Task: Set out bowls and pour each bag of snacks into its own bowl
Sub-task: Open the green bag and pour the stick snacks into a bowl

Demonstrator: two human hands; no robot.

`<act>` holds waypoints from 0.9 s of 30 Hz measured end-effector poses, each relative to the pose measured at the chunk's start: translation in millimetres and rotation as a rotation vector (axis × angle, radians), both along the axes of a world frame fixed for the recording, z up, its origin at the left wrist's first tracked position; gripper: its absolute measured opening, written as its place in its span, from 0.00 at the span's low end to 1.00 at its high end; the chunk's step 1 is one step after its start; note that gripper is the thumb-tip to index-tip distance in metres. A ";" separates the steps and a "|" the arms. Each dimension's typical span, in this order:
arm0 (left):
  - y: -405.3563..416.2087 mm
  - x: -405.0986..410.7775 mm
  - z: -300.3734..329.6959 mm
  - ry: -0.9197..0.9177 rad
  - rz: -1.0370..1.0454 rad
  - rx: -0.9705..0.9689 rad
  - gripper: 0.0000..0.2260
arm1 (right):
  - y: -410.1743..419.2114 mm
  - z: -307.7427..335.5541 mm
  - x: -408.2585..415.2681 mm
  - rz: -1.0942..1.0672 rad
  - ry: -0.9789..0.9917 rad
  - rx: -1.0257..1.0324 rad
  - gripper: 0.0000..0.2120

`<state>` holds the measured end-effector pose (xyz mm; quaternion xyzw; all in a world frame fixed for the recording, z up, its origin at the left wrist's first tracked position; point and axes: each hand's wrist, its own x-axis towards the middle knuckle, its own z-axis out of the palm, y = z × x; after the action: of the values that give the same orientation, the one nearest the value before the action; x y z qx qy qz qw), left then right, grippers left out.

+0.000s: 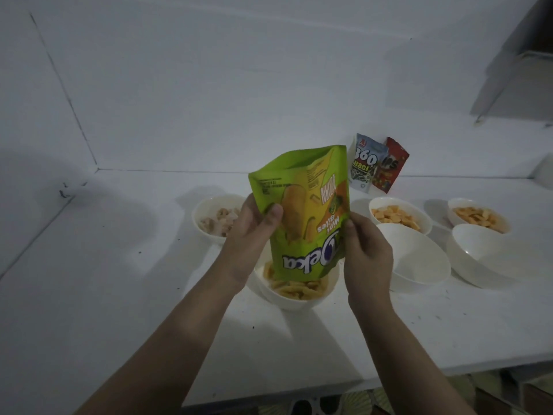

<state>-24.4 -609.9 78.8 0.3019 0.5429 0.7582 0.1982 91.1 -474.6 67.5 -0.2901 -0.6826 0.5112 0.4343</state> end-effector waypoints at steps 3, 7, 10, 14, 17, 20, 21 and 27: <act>10.2 2.6 6.3 -0.026 0.053 0.007 0.15 | 6.9 2.8 0.3 0.053 0.016 -0.040 0.10; 20.5 0.5 12.4 -0.015 0.130 -0.006 0.13 | 17.9 15.3 1.6 0.140 0.056 -0.173 0.12; 27.4 0.5 16.4 -0.022 0.181 -0.012 0.14 | 22.5 26.4 0.8 0.243 0.016 -0.167 0.11; 30.2 -2.9 17.4 -0.027 0.195 -0.047 0.15 | 28.3 36.7 -1.0 0.313 0.029 -0.195 0.12; 30.3 -5.2 16.9 -0.019 0.191 -0.087 0.15 | 32.5 43.6 -1.9 0.359 0.064 -0.205 0.12; 29.4 -4.4 17.4 0.024 0.210 -0.127 0.14 | 34.7 51.6 -4.5 0.480 0.097 -0.186 0.17; 29.2 -4.3 17.1 0.042 0.231 -0.133 0.13 | 34.5 54.6 -6.6 0.491 0.090 -0.182 0.17; 23.4 -3.3 17.4 0.089 0.284 -0.097 0.10 | 38.2 61.6 -15.5 0.458 0.147 -0.184 0.04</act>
<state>-27.7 -586.5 96.2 0.2454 0.6245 0.7373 0.0789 75.7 -436.3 129.2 -0.1283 -0.6476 0.6760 0.3275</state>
